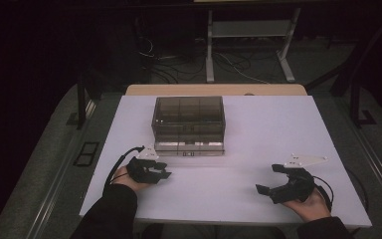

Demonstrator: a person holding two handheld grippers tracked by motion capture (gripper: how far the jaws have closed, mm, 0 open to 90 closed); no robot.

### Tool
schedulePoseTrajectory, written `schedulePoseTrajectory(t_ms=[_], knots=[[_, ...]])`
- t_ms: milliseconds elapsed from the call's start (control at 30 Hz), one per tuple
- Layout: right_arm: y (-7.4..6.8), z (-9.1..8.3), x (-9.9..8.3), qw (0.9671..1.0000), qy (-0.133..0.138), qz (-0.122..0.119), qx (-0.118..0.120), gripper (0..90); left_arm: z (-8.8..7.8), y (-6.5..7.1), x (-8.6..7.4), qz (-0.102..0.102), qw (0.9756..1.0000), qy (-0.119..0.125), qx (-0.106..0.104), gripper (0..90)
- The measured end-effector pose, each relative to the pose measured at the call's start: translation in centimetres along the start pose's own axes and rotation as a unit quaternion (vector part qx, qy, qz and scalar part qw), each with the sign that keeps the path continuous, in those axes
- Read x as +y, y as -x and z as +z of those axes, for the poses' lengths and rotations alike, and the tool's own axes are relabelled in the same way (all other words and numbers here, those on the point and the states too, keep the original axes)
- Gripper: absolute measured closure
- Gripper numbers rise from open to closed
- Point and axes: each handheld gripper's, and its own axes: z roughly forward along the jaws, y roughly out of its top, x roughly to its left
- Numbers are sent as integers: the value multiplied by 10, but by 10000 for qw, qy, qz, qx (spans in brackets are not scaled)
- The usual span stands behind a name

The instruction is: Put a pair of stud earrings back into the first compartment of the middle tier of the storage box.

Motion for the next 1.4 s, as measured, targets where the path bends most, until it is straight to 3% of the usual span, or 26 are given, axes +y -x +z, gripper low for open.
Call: schedulePoseTrajectory(t_ms=[400, 667, 933, 967, 1400], knots=[[0, 0, 0, 10000, 6, -8, 42, 3, 0, -4, -3, -65, 9999, -63, 64, 779], [-1, 0, 0, 10000, -5, 2, 47, 3, 0, -4, -3, -118, 9999, -85, 44, 785], [-1, 0, 0, 10000, -8, 3, 43, 3, -5, -1, 0, -167, 9998, -50, -107, 784], [0, 0, 0, 10000, 0, 0, 43, 3, -6, -2, 0, -61, 9999, -67, -132, 784], [0, -1, 0, 10000, 11, 25, 41, 3, -28, 5, 24, 25, 9992, -125, -383, 785]])
